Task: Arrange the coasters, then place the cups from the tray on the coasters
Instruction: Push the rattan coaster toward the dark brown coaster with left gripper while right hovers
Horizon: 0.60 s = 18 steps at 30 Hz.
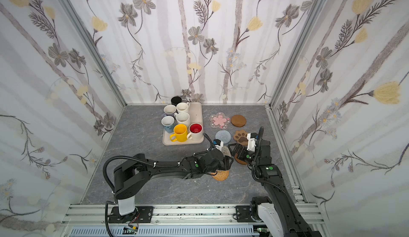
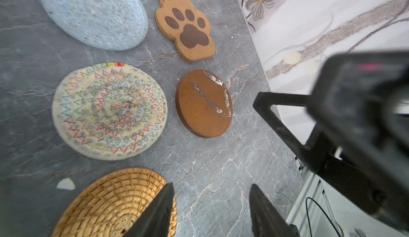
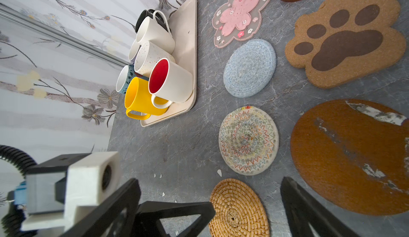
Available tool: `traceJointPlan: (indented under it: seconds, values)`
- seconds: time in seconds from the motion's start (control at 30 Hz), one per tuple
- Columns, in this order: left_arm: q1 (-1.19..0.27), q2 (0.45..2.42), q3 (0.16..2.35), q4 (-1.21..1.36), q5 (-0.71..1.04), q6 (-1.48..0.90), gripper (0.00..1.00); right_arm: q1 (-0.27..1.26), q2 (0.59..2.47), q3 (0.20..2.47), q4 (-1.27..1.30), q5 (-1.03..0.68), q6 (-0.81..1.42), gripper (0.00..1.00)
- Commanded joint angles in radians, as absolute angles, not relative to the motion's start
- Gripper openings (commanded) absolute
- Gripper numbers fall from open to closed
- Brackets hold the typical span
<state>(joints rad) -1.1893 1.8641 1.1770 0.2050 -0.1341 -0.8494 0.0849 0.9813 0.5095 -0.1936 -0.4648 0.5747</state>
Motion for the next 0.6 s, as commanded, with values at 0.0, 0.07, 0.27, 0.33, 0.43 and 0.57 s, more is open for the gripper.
traceJointPlan:
  seconds: [0.0, 0.07, 0.27, 0.33, 0.43, 0.57]
  values:
    - [-1.181, 1.787, 1.121, 0.199, -0.193, -0.805, 0.69, 0.091, 0.964, 0.499, -0.204, -0.46, 0.563, 0.98]
    - [-1.175, 1.719, 1.065, 0.199, -0.217, -0.801, 0.75, 0.118, 0.96, 0.501, -0.229, -0.436, 0.552, 0.94]
    - [-1.151, 1.502, 0.885, 0.191, -0.294, -0.805, 1.0, 0.314, 0.959, 0.479, -0.273, -0.279, 0.566, 0.85]
    - [-1.142, 1.429, 0.828, 0.184, -0.313, -0.81, 1.0, 0.361, 0.961, 0.445, -0.249, -0.272, 0.595, 0.79]
    - [-1.128, 1.343, 0.741, 0.174, -0.336, -0.823, 1.0, 0.449, 0.977, 0.387, -0.193, -0.26, 0.641, 0.68]
    - [-1.122, 1.263, 0.627, 0.155, -0.366, -0.862, 1.0, 0.561, 1.038, 0.323, -0.126, -0.219, 0.692, 0.54]
